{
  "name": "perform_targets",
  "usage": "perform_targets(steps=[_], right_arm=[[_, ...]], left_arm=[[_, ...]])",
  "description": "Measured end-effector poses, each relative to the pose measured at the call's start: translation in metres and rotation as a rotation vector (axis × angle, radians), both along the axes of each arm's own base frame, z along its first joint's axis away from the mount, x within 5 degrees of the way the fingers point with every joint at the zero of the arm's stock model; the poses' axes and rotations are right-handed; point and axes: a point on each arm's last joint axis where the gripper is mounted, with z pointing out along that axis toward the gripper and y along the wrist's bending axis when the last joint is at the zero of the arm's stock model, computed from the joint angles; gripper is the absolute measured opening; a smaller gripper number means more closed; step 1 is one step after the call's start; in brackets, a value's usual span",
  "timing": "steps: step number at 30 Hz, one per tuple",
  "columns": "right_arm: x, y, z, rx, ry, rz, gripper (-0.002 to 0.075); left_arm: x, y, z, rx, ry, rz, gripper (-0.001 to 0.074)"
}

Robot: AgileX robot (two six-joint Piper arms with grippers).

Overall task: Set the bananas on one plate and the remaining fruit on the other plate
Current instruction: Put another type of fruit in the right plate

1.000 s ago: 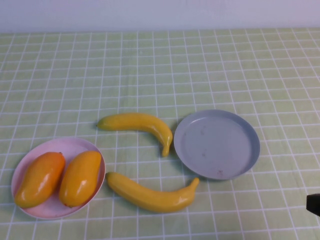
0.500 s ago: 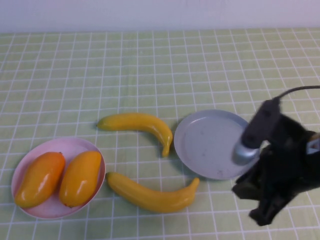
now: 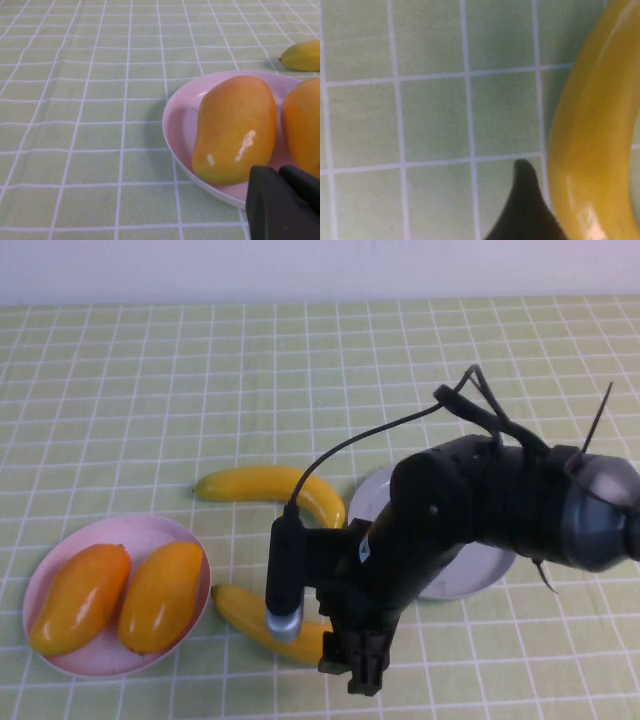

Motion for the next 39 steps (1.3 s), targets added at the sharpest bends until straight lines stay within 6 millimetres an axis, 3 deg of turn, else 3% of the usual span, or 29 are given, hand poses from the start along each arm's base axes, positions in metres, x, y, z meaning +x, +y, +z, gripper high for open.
perform_targets(steps=[9, 13, 16, 20, 25, 28, 31, 34, 39], right_arm=[[0.014, 0.012, -0.037, -0.052, 0.001, 0.024, 0.043], [0.016, 0.012, -0.045, -0.069, -0.005, 0.028, 0.0385], [0.017, 0.012, -0.045, -0.069, -0.007, 0.023, 0.0311], [0.017, 0.011, -0.041, -0.062, 0.005, -0.049, 0.0313], [0.012, 0.002, -0.004, -0.017, -0.02, -0.175, 0.0312], [0.013, -0.008, 0.024, 0.036, -0.063, -0.304, 0.0312], [0.031, -0.03, 0.038, 0.078, -0.089, -0.516, 0.0312], [0.057, -0.059, 0.039, 0.09, -0.088, -0.723, 0.0312], [0.089, -0.095, 0.026, 0.078, -0.074, -0.903, 0.0312]], left_arm=[[0.0, 0.0, 0.0, 0.002, 0.0, 0.0, 0.0001], [0.0, 0.0, 0.0, 0.002, 0.0, 0.0, 0.0001], [0.0, 0.0, 0.0, 0.002, 0.0, 0.0, 0.0001], [0.0, 0.0, 0.0, 0.002, 0.0, 0.0, 0.0001], [0.0, 0.0, 0.0, 0.002, 0.0, 0.0, 0.0001], [0.0, 0.0, 0.0, 0.002, 0.0, 0.0, 0.0001], [0.0, 0.0, 0.0, 0.002, 0.0, 0.0, 0.0001], [0.0, 0.0, 0.0, 0.002, 0.0, 0.0, 0.0001], [0.0, 0.0, 0.0, 0.002, 0.0, 0.0, 0.0001]])
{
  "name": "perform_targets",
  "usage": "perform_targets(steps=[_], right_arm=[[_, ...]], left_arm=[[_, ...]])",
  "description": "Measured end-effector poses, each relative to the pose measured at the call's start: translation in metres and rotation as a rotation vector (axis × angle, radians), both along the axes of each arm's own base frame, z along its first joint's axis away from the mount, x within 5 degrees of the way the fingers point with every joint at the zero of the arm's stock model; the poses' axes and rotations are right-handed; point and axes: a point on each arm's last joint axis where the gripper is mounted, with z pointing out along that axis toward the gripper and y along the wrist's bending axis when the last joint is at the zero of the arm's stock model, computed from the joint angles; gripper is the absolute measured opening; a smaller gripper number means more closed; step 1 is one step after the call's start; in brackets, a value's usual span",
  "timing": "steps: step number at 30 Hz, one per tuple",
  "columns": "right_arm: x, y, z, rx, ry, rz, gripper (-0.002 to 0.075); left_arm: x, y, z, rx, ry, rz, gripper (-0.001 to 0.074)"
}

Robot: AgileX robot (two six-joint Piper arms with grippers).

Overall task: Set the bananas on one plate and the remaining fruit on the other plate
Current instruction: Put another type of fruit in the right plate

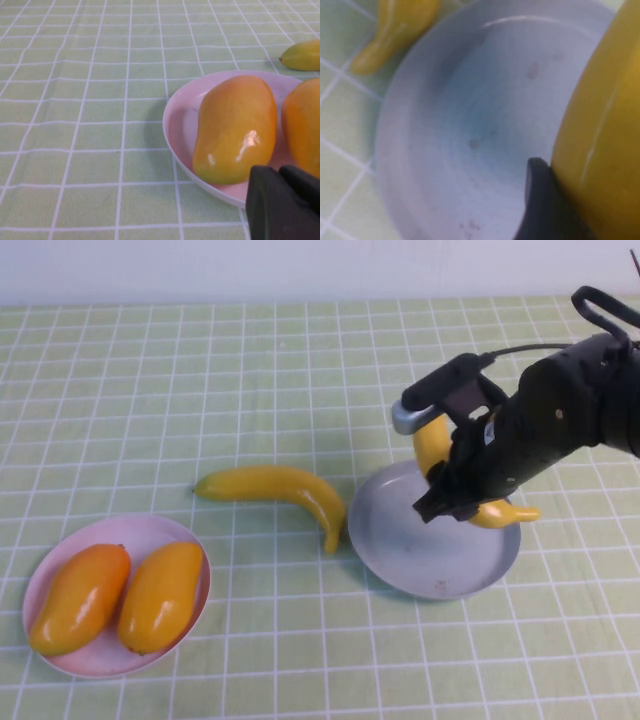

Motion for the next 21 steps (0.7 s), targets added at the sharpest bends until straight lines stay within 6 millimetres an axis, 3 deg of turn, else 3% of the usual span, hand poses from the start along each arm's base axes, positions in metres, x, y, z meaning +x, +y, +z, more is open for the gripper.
perform_targets(steps=[10, 21], right_arm=[[0.024, -0.014, -0.048, -0.025, 0.107, -0.088, 0.0312], [0.028, -0.008, -0.056, 0.04, 0.119, -0.12, 0.0312]], left_arm=[[0.0, 0.0, 0.0, 0.0, 0.0, 0.0, 0.0001], [0.0, 0.0, 0.0, 0.0, 0.0, 0.0, 0.0001]])
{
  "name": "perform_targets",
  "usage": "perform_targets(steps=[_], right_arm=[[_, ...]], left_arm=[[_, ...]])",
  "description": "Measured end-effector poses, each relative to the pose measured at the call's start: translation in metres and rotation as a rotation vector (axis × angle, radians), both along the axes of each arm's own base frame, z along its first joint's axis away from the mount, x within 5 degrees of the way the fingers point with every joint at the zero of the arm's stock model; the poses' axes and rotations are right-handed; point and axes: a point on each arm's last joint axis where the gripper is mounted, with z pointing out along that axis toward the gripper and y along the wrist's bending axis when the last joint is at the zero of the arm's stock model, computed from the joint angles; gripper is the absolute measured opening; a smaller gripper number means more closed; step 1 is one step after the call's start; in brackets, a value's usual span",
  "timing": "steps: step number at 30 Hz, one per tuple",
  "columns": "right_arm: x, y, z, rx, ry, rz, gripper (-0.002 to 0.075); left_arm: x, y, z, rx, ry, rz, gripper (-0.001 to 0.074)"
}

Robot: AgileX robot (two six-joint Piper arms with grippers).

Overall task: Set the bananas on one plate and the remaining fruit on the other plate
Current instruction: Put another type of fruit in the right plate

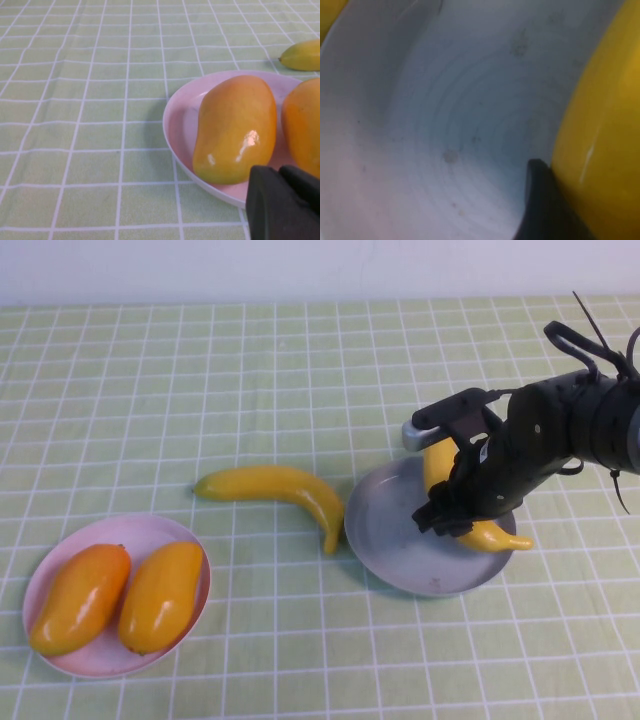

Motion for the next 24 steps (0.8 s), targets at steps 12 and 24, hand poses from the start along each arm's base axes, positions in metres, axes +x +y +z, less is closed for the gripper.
perform_targets(steps=[12, 24], right_arm=[[0.0, 0.005, 0.002, 0.03, 0.074, -0.027, 0.051], [0.005, 0.008, 0.074, -0.061, -0.015, 0.077, 0.0547]], left_arm=[[0.0, 0.0, 0.0, 0.0, 0.0, 0.0, 0.0001], [0.0, 0.0, 0.0, 0.0, 0.0, 0.0, 0.0001]])
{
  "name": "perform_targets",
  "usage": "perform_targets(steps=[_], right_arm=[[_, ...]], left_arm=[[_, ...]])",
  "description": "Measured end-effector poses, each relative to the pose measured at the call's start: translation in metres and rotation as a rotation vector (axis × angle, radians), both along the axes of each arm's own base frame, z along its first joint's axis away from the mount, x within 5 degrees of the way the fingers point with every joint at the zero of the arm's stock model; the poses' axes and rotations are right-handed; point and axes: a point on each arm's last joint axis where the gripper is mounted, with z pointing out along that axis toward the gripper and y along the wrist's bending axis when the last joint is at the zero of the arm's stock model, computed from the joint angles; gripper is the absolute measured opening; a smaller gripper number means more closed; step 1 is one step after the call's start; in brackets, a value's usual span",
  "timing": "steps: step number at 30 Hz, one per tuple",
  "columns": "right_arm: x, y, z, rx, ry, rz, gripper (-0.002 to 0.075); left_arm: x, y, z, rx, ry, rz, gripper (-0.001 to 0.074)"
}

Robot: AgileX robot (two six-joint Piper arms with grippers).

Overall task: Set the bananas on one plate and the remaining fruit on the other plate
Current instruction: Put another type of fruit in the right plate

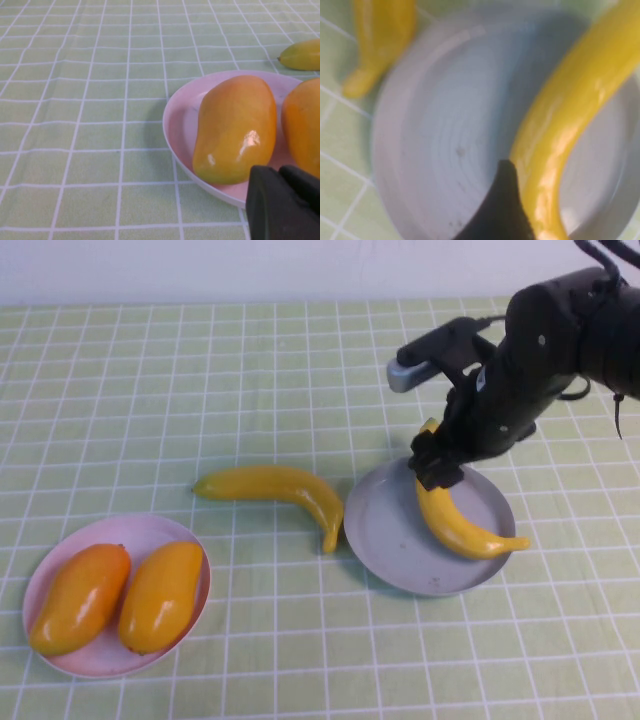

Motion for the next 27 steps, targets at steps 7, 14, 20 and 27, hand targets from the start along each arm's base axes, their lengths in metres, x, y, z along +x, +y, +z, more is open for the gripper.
perform_targets(steps=[7, 14, 20, 27], right_arm=[[-0.01, 0.047, 0.023, 0.096, -0.161, 0.275, 0.0547], [-0.001, 0.099, -0.014, 0.201, -0.217, 0.455, 0.0548], [0.017, 0.113, -0.058, 0.171, -0.174, 0.468, 0.0548], [0.026, 0.12, -0.076, 0.167, -0.162, 0.465, 0.053]], left_arm=[[0.0, 0.0, 0.0, 0.0, 0.0, 0.0, 0.0001], [0.0, 0.0, 0.0, 0.0, 0.0, 0.0, 0.0001], [0.0, 0.0, 0.0, 0.0, 0.0, 0.0, 0.0001], [0.0, 0.0, 0.0, 0.0, 0.0, 0.0, 0.0001]])
